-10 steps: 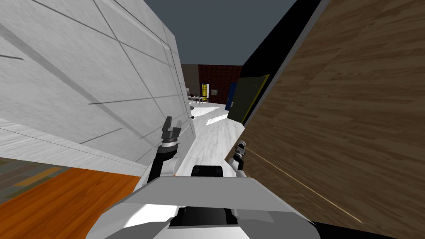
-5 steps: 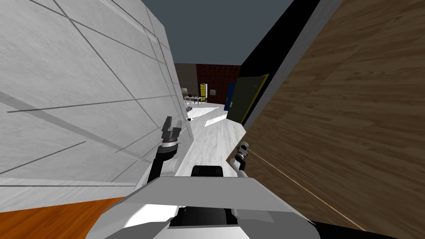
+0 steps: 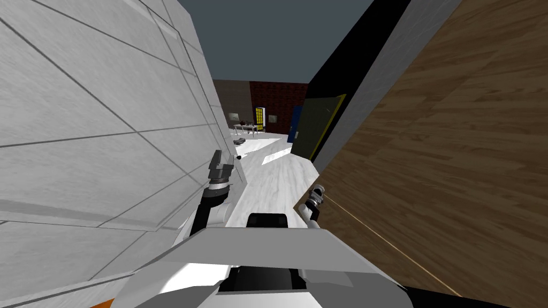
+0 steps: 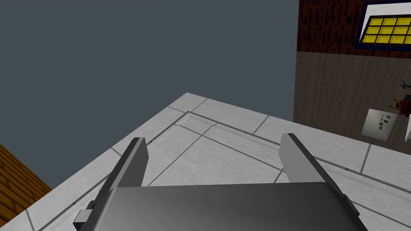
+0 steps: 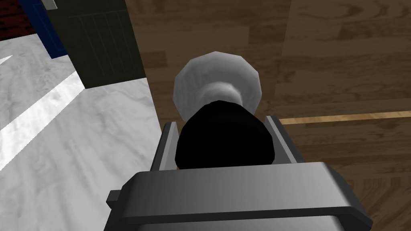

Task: Push the door open

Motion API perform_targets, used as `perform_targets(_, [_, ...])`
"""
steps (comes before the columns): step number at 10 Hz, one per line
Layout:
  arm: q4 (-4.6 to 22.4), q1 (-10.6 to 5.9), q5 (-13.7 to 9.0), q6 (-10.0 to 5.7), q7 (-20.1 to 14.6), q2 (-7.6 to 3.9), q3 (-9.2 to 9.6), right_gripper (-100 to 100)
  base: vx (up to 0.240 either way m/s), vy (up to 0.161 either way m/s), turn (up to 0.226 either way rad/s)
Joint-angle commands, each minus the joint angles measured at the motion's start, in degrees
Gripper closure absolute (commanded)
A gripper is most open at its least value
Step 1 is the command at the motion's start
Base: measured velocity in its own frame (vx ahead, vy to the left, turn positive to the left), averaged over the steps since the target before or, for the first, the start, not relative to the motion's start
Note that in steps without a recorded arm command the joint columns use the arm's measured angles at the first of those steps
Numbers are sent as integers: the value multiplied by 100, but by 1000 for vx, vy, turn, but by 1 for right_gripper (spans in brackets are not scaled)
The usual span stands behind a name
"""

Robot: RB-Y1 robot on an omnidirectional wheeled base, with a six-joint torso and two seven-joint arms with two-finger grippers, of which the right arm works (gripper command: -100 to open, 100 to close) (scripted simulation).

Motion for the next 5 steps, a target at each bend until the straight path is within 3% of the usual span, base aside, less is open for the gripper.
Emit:
perform_targets(1, [141,-70,-29,-86,-84,-92,-55,100,158,-30,-39])
perform_targets(2, [64,-22,-22,-34,-21,-31,-33,100,71,-19,-19])
perform_targets(5, [108,-4,-177,-116,-6,-110,-208,100,170,-59,-41])
